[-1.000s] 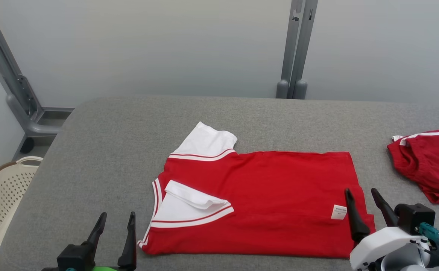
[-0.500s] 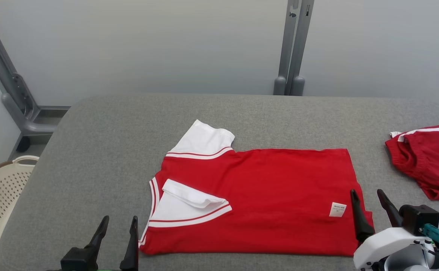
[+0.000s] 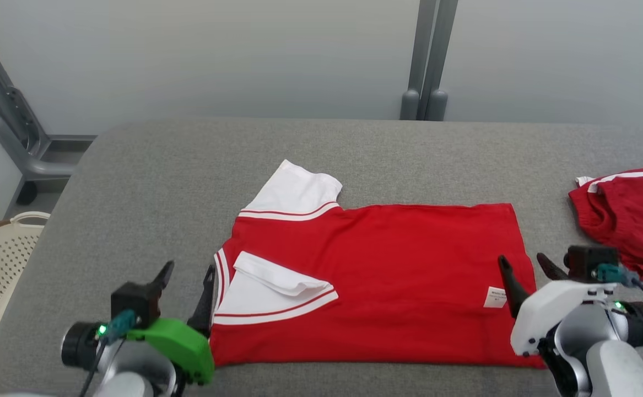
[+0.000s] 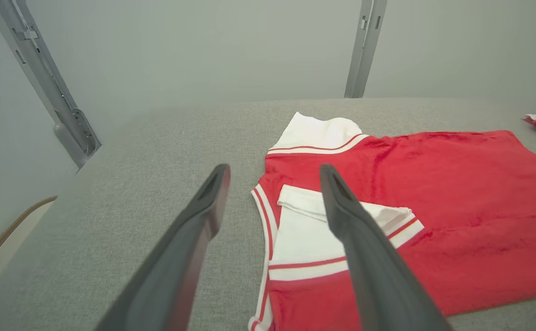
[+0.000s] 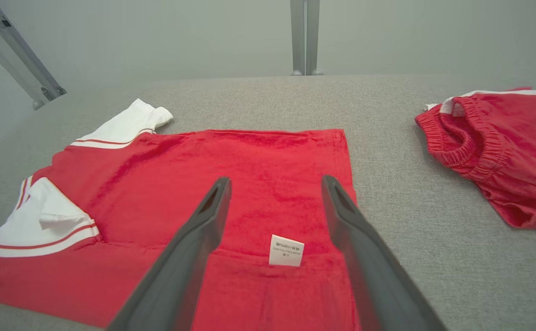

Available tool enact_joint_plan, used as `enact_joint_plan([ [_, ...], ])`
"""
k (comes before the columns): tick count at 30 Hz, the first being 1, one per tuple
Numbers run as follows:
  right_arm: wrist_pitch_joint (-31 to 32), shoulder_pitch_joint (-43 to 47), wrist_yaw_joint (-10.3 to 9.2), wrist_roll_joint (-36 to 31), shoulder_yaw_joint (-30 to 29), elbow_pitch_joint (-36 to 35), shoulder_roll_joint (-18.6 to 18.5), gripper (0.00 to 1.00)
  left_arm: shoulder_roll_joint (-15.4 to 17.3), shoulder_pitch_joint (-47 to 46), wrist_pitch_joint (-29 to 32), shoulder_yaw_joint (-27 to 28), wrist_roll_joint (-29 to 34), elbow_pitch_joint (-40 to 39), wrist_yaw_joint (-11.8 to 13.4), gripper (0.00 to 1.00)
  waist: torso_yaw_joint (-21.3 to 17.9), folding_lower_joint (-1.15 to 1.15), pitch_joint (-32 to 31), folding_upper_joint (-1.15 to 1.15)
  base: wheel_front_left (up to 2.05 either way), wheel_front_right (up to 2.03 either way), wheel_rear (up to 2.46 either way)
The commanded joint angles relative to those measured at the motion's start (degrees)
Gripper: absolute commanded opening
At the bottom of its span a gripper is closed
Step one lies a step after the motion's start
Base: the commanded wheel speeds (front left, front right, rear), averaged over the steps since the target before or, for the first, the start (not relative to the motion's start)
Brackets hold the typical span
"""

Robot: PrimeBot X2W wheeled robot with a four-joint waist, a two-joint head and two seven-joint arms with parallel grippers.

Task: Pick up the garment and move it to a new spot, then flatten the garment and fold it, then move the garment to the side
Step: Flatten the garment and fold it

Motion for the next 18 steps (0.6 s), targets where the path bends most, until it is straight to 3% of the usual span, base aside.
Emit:
enact_joint_plan([
  [1,2.53,-1.76,-0.02,-1.02,-0.25,-0.72,-0.14,1.0,-0.09,-3.16,1.62,-0.32,0.15,0.81,-0.7,1.0,-0.44,0.0,1.54,0.0,0.0,0.0,0.0],
  [7,14.03,-10.36,-0.01,-2.89,-1.01,-0.79,-0.13,1.0,-2.39,-15.91,7.45,-1.12,-0.65,6.58,-2.59,1.0,-1.92,0.0,7.41,0.0,0.0,0.0,0.0],
  [11,20.6,-17.0,-0.01,-4.31,-0.37,0.3,-0.13,1.0,-3.77,-24.74,10.58,-1.15,-0.27,12.28,-2.46,1.0,-3.58,0.0,12.55,0.0,0.0,0.0,0.0],
  [18,26.96,-26.0,-0.02,-7.14,2.74,2.6,-1.03,1.0,-5.08,-37.89,15.14,-1.74,0.31,22.48,-3.34,1.0,-7.31,0.0,20.2,0.0,0.0,0.0,0.0],
])
